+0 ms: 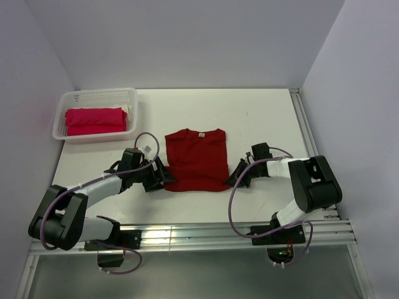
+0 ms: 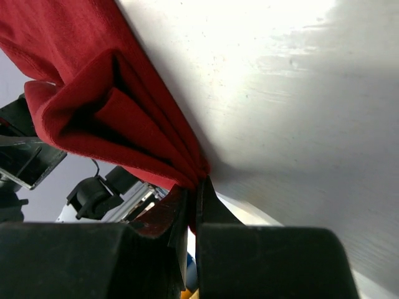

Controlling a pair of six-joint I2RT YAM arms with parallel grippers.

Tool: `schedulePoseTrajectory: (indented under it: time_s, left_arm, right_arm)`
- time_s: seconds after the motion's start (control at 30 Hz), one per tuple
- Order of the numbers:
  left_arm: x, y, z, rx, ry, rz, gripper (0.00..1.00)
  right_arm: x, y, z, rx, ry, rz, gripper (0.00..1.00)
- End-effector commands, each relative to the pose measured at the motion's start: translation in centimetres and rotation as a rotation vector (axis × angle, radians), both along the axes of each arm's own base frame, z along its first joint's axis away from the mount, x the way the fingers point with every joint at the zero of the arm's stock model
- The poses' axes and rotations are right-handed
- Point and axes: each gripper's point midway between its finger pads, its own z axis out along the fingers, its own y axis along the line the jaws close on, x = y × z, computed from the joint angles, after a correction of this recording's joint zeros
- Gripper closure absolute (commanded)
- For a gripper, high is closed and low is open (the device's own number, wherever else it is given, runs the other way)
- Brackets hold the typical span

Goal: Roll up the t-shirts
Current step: Roll the tshirt

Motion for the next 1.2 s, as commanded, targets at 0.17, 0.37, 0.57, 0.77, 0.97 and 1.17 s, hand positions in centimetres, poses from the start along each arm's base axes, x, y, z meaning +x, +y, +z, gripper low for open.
schedulePoseTrajectory:
  time_s: [0.17, 0.37, 0.57, 0.77, 0.97, 1.17]
  left_arm:
    - [-1.3, 1.1, -3.9, 0.047, 0.079, 0.044, 0.31]
    - [-0.6, 0.9, -5.4, 0.081, 0.118, 0.031, 0.77]
    - [-1.0, 1.4, -5.3, 0.133, 0.182, 0.026, 1.0]
    - [-3.7, 1.6, -4.4, 0.124, 0.307, 0.027, 1.0]
    - [-5.1, 1.5, -3.2, 0.106, 0.372, 0.018, 1.0]
    - [-4.9, 1.0, -2.0, 0.103, 0.447, 0.029, 1.0]
  right_arm:
    - [0.1, -0.5, -0.5, -0.033, 0.053, -0.002, 1.0]
    - [-0.2, -0.5, -0.5, -0.036, 0.083, 0.001, 1.0]
    - [-1.3, -0.8, -0.2, -0.053, 0.145, -0.011, 1.0]
    - [-3.8, -1.1, 0.1, -0.056, 0.265, -0.056, 1.0]
    - [-5.8, -1.1, 0.5, -0.046, 0.355, -0.1, 1.0]
    - [-6.7, -1.1, 0.9, -0.053, 0.448, -0.134, 1.0]
